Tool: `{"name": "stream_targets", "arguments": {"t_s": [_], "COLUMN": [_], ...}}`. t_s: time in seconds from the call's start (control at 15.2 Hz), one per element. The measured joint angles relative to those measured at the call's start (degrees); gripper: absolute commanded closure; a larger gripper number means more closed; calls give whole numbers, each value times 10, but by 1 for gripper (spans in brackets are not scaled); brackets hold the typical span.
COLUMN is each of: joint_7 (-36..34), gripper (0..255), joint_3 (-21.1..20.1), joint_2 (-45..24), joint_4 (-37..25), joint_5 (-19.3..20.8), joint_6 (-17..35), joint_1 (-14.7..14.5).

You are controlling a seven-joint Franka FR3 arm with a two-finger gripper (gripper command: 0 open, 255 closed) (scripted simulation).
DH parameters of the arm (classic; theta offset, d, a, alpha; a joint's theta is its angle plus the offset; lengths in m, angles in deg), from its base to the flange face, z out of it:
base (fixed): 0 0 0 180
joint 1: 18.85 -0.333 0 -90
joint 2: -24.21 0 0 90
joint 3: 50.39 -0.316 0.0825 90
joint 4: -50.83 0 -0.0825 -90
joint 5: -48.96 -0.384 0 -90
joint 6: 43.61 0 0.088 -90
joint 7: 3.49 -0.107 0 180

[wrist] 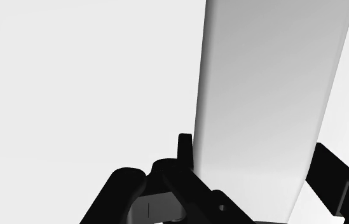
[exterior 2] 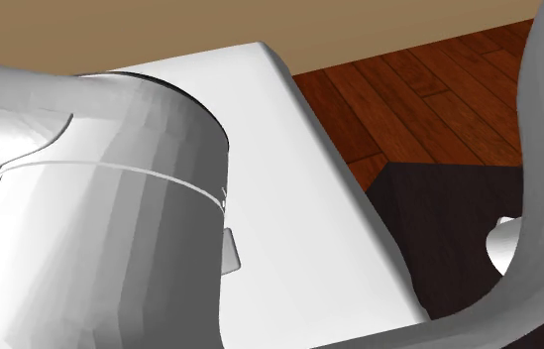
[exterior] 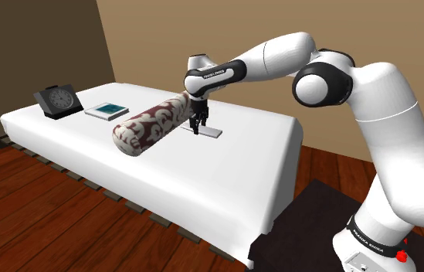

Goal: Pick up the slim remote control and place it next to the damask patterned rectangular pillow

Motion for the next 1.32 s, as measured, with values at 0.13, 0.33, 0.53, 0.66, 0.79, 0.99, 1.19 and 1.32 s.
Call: {"name": "stream_targets", "arguments": {"t_s": [0.13, 0.33, 0.53, 0.66, 0.79, 0.99, 1.19, 1.32], "joint_7": [0, 0, 2, 1, 2, 3, 4, 4], "gripper": [255, 255, 255, 255, 255, 255, 255, 255], "joint_3": [0, -1, -2, -3, -4, -5, -6, -7], "joint_2": [-2, -10, -20, -27, -37, -47, -58, -66], "joint_4": [13, 23, 29, 34, 33, 40, 46, 48], "joint_5": [0, -2, -3, -4, -5, -6, -8, -9], "joint_6": [15, 32, 49, 61, 70, 86, 103, 114], "joint_1": [-1, -1, 0, -1, 0, 1, 1, 1]}}
